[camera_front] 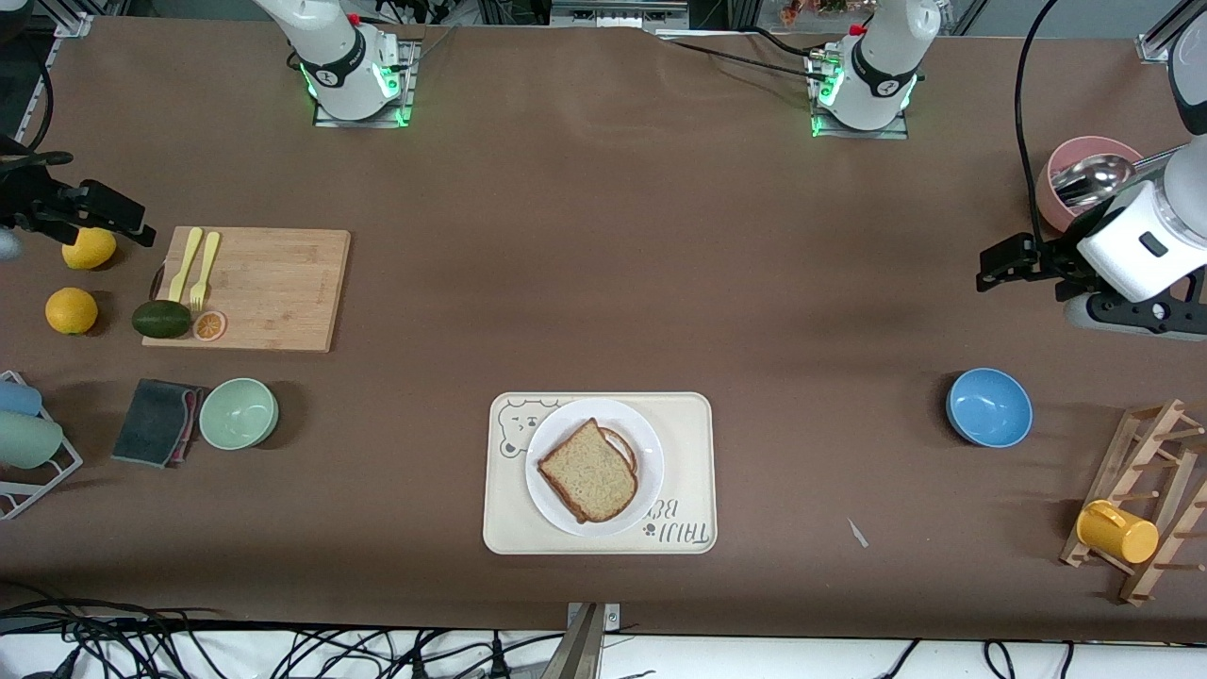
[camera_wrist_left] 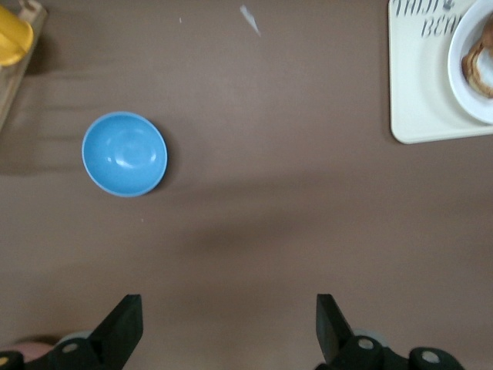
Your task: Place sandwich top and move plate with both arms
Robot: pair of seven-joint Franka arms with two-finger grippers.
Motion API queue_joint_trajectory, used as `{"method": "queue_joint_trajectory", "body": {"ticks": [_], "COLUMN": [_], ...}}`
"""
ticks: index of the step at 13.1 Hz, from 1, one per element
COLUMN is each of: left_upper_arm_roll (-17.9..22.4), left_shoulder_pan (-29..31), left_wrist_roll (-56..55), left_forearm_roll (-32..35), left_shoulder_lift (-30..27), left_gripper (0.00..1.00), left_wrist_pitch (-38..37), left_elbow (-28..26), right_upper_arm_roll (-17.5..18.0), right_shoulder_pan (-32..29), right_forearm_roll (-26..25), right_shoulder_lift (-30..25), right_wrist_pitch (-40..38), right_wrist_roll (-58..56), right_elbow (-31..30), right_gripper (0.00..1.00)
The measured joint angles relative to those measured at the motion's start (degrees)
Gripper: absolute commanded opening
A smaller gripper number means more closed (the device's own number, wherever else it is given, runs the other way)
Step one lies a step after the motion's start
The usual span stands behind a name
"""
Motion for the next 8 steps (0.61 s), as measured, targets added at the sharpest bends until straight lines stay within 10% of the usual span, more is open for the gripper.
{"method": "queue_joint_trajectory", "body": {"ticks": [8], "left_upper_arm_roll": [0.15], "left_shoulder_pan": [3.21], "left_wrist_roll": [0.08], "left_forearm_roll": [0.02], "left_shoulder_lift": [-2.80], "left_gripper": [1.00], "left_wrist_pitch": [0.25], "left_elbow": [-0.04], "right_upper_arm_roll": [0.00], "right_shoulder_pan": [0.00], "right_forearm_roll": [0.00], "right_shoulder_lift": [0.00], "right_wrist_pitch": [1.72], "right_wrist_roll": [0.00], "right_elbow": [0.00], "right_gripper": [1.00]}}
